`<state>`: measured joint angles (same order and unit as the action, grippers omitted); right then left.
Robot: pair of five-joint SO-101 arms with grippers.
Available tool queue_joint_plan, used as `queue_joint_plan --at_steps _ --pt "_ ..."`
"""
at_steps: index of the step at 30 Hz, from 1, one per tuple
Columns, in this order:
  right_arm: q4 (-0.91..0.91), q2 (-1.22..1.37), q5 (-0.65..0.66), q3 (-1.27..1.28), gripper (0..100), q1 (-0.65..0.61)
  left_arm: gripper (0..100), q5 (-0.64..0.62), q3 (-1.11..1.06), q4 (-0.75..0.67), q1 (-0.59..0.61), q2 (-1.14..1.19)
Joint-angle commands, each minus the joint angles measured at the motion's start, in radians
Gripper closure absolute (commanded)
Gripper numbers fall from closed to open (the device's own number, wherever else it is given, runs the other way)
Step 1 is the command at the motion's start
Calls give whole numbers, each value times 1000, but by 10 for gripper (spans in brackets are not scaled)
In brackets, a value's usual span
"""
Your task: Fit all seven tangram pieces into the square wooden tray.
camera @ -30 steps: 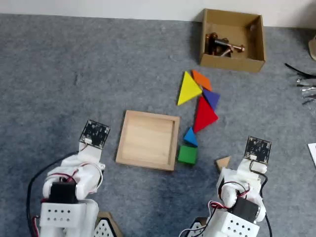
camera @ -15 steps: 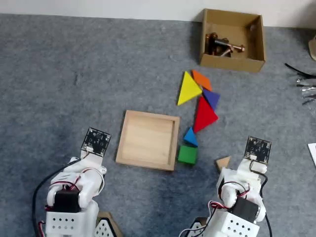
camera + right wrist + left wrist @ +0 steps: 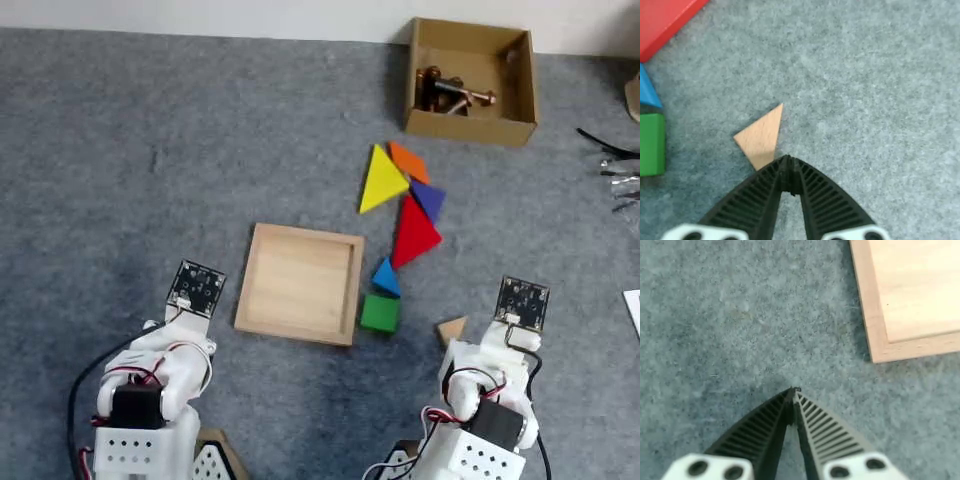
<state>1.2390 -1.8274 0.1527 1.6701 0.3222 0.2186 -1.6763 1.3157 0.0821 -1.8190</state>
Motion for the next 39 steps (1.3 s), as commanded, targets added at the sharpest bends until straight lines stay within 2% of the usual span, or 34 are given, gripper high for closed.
queue_joint_plan --at_steps 1,5,9,11,17,30,34,39 --pt "5 -5 -6 150 993 13 994 -11 -18 5 10 -5" --pt "5 -5 -6 150 993 13 995 -26 -18 5 10 -4" --pt "5 -5 -6 150 993 13 995 -216 -18 3 12 -4" --pt "5 -5 -6 150 993 13 995 -264 -19 3 13 -2" --pt "5 -5 -8 150 993 10 995 -175 -19 3 13 -2" --pt "-4 -8 -8 150 993 5 995 -175 -19 3 10 -4" --pt "-5 -8 -6 150 993 -44 995 -175 -19 3 10 -4" --pt "-133 -10 -5 111 993 7 995 -175 -19 3 10 -4"
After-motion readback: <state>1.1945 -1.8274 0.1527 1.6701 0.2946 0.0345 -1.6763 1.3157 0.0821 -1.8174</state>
